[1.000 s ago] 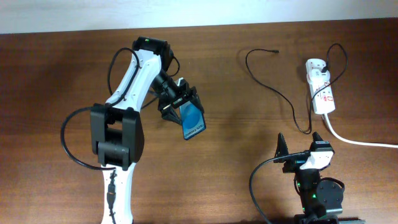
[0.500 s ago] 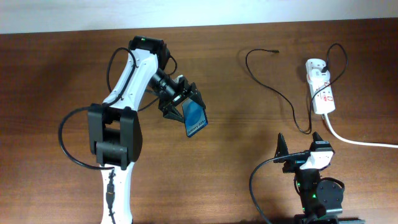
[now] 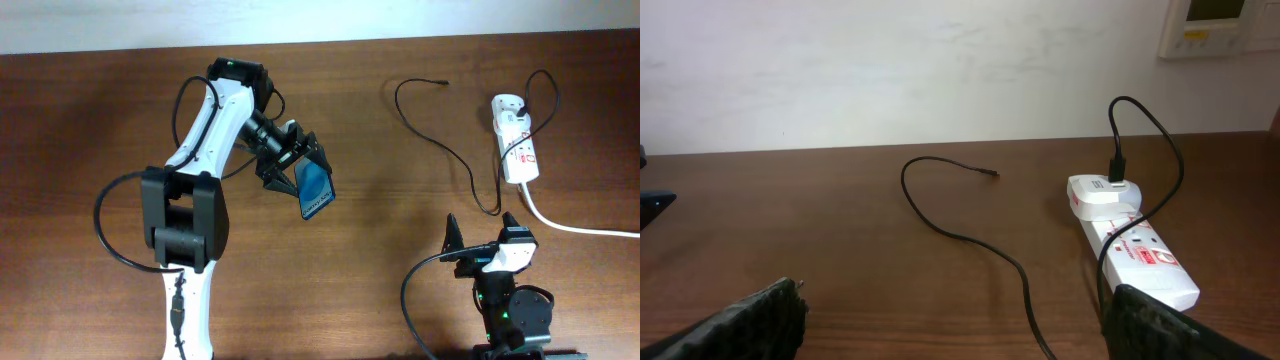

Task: Plug charger to phone and switch on socket
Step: 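Lift the phone with the left gripper and tilt it upright, then grasp the phone with the right gripper and take it from the left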

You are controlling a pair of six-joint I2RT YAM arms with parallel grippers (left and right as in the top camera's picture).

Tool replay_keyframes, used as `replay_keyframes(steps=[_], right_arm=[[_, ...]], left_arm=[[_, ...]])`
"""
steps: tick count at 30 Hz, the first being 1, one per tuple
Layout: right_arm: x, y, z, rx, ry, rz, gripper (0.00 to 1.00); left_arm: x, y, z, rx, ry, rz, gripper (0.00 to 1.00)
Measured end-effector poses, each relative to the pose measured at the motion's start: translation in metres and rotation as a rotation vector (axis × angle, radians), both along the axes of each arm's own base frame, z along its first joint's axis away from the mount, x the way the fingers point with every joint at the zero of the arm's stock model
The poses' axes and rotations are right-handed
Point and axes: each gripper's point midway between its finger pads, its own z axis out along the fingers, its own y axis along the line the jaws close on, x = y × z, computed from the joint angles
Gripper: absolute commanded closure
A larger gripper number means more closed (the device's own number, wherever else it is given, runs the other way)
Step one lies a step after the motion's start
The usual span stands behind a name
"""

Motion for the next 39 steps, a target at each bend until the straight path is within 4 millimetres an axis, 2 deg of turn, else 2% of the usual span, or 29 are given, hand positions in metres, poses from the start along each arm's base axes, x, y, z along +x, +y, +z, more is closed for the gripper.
replay_keyframes(steps=[5,14,37,39], right_arm=[[0.0,0.0,0.0,0.0,0.0,0.0,0.02],[0.0,0.0,0.0,0.0,0.0,0.0,0.01],[0.0,0.0,0.0,0.0,0.0,0.0,0.01],[0.001,0.002,0.007,0.014,-0.031,0.012,0.02]], left_arm=[[0.002,0.0,-0.002,0.003,-0.014,-0.002,0.43],[0.033,0.016,-0.029,0.129,-0.211,-0.052,0.43],[0.03,0.018,-0.029,0.14,-0.199,-0.056,0.41],[0.032,0.018,-0.029,0.139,-0.207,-0.054,0.41]])
